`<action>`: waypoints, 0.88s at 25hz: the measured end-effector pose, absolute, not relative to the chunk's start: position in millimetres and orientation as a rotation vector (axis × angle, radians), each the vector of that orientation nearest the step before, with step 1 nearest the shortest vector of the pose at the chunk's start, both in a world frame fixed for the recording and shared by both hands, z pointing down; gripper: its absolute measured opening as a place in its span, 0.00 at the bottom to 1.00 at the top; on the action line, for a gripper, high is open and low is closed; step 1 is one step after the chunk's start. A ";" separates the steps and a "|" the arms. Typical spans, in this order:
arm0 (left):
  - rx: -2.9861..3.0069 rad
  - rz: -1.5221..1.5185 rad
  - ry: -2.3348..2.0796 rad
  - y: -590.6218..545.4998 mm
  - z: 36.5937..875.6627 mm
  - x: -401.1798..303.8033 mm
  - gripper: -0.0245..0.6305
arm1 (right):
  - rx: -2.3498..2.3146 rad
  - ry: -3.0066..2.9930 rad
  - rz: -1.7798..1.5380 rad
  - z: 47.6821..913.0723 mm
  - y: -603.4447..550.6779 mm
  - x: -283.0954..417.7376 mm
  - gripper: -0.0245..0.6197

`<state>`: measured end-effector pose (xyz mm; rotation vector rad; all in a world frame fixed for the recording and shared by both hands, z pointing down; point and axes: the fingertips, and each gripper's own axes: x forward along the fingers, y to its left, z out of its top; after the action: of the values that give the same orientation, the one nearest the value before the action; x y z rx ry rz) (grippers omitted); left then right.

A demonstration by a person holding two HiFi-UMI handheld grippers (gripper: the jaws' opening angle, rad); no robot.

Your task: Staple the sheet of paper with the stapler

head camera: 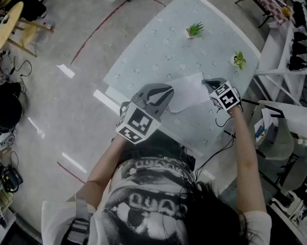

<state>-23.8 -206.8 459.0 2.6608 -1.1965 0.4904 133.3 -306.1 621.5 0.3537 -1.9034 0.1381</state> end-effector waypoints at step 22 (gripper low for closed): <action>2.642 0.667 -1.170 -151.5 457.9 44.8 0.06 | 0.976 -2.507 0.502 540.8 -213.0 128.8 0.03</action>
<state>44.8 -151.5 457.9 2.6421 -1.1697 0.6674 128.8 -213.0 540.8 0.9763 -2.5074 0.5025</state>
